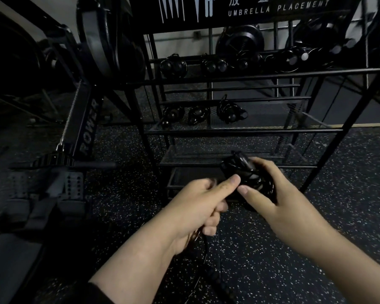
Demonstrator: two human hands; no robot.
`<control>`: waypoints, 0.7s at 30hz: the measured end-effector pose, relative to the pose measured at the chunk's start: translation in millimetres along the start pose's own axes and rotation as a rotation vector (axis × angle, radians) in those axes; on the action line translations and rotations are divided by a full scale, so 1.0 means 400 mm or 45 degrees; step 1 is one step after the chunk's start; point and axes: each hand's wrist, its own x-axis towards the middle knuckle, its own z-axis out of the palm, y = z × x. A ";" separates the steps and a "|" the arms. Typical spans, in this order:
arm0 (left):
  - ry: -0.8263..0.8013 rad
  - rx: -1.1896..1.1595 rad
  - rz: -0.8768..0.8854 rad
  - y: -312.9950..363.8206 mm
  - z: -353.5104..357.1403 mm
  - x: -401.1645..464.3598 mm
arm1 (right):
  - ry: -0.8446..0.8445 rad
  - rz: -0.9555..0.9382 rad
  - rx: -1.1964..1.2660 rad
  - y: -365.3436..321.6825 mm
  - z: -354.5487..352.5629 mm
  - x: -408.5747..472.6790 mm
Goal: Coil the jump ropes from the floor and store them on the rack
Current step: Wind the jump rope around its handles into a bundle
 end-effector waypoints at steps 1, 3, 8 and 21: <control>-0.004 -0.033 -0.027 -0.002 0.005 -0.002 | 0.033 0.001 -0.099 0.010 0.004 0.003; -0.002 -0.116 -0.046 -0.005 0.018 -0.001 | 0.016 -0.007 -0.306 0.028 0.012 0.008; 0.093 -0.477 -0.122 -0.004 0.011 0.012 | -0.250 -0.047 -0.333 0.027 0.020 -0.007; 0.242 0.479 0.252 -0.011 0.081 -0.027 | 0.038 -0.055 -0.546 0.059 0.049 0.021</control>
